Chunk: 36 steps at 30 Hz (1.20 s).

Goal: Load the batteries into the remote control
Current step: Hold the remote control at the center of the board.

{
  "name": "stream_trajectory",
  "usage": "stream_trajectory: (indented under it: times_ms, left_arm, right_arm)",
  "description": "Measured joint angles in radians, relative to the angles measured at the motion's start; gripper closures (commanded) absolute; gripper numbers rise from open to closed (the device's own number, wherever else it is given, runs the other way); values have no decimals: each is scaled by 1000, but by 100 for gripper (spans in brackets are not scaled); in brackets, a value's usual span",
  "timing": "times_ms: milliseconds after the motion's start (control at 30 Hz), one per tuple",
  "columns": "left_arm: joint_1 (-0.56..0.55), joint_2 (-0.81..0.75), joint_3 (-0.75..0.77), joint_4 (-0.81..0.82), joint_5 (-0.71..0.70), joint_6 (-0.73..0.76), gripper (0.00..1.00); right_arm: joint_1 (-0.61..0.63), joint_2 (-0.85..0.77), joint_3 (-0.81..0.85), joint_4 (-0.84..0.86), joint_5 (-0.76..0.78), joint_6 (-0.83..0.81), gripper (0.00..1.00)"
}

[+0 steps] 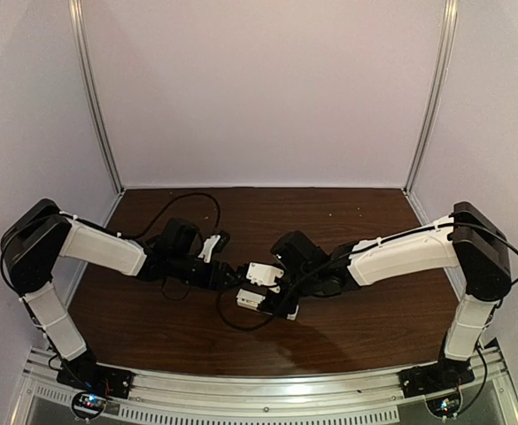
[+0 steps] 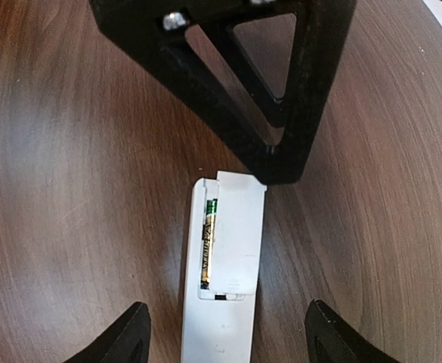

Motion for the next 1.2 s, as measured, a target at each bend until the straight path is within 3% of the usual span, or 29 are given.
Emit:
stream_trajectory:
  times_ms: [967, 1200]
  left_arm:
    - [-57, 101, 108, -86, -49, -10, 63]
    - [-65, 107, 115, -107, -51, -5, 67]
  right_arm:
    - [0, 75, 41, -73, 10, -33, 36]
    - [0, 96, 61, -102, 9, -37, 46]
